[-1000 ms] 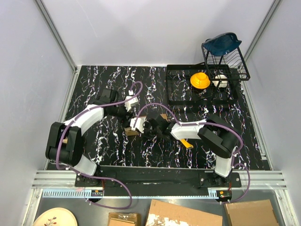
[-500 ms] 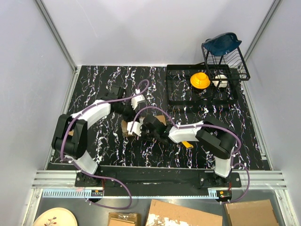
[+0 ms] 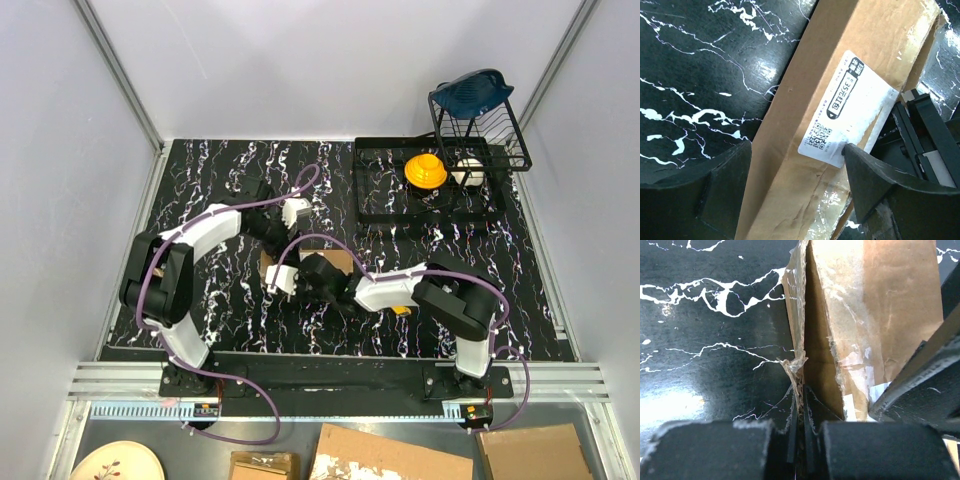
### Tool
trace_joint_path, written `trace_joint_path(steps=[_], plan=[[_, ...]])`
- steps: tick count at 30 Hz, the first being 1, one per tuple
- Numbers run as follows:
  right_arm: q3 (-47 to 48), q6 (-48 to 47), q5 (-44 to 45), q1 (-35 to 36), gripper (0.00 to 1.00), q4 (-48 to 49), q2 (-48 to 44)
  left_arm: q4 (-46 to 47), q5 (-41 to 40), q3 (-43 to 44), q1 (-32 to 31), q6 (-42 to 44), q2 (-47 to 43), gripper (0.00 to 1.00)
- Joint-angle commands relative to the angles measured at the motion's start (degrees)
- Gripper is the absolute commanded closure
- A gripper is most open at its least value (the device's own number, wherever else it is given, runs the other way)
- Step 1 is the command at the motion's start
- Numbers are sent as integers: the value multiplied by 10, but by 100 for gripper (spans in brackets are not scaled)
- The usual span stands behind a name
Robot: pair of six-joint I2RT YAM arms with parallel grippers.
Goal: Unpack the express box
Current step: Open the express box at the center of the board.
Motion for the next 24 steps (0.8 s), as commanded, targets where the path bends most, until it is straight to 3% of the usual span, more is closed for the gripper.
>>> trace_joint_path(steps=[1, 24], plan=[[-39, 63, -43, 54, 100, -8, 41, 15, -135, 0, -4, 24, 46, 25], [-103, 177, 212, 160, 100, 43, 96, -35, -143, 36, -3, 36, 108, 26]])
